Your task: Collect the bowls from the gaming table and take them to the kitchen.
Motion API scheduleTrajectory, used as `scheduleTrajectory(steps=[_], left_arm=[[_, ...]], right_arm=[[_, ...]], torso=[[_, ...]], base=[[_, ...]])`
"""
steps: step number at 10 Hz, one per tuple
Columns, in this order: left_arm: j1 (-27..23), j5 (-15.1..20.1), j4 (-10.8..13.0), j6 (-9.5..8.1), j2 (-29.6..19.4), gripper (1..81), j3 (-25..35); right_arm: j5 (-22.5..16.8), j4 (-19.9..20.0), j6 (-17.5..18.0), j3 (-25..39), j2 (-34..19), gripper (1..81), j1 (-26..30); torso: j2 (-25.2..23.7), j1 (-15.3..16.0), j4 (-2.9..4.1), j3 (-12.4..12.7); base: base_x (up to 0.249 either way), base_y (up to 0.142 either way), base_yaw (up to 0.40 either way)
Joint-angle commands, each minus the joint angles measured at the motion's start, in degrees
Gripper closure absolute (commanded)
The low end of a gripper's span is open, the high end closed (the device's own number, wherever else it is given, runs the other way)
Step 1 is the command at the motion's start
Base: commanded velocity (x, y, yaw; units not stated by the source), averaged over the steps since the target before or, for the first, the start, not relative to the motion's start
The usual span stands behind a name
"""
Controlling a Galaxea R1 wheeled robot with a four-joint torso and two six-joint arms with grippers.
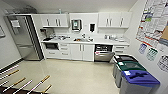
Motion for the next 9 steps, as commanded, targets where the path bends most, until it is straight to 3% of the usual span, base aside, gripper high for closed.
scheduleTrajectory(steps=[1, 9], left_arm=[[-2.56, 1.23, 0.42, 0.04, -0.83, 81.1, 0.31], [-3.08, 1.23, 0.69, -0.04, -1.01, 81.1, 0.31]], right_arm=[[-1.88, -0.50, -0.18, 0.45, -0.17, 81.1, 2.50], [-1.79, 0.38, 0.53, 0.10, -0.87, 81.1, 2.60]], torso=[[0.00, 0.03, 0.00, 0.00], [0.00, 0.03, 0.00, 0.00]], base=[[0.201, 0.000, 0.000], [0.204, 0.000, 0.000]])
